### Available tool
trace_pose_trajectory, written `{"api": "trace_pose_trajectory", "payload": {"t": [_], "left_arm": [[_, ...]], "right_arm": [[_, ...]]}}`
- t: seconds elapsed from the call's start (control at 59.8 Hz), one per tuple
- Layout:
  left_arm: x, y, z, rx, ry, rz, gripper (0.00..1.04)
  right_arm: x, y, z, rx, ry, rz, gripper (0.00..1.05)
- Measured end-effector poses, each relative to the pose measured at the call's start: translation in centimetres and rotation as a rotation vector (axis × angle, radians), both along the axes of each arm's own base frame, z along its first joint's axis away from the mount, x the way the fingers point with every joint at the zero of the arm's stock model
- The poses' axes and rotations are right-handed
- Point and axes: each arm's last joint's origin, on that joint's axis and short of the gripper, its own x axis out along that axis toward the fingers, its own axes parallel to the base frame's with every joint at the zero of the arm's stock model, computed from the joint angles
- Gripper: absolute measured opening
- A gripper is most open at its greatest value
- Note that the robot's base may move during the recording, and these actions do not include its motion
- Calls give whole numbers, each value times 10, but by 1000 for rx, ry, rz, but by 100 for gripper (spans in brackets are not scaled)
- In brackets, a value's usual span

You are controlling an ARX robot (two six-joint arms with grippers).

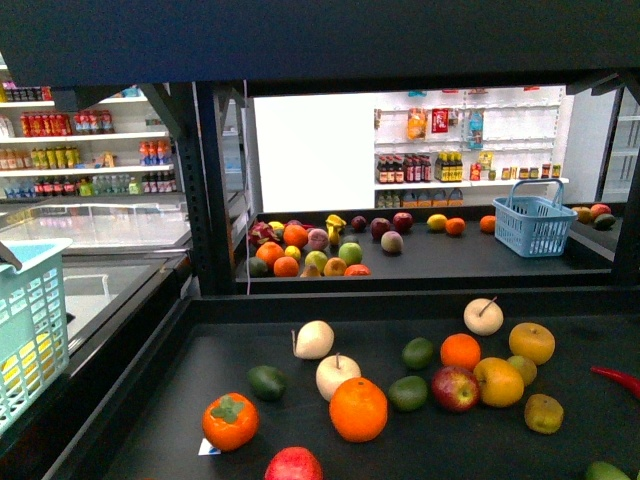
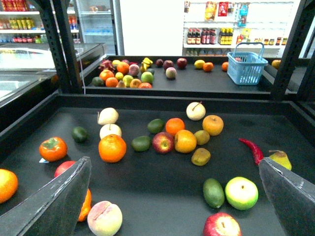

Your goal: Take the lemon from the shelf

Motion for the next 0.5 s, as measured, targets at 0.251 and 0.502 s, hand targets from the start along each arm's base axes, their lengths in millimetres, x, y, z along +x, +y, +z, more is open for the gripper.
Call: {"api": "trace_pose_trajectory", "payload": {"t": [0.251, 0.502], "left_arm": [[-10, -5, 5, 5, 9, -1, 97], [-27, -10, 13, 27, 53, -2, 97]], "right_arm": [[0, 0, 0, 0, 0, 0, 102], [0, 0, 0, 0, 0, 0, 102]]}}
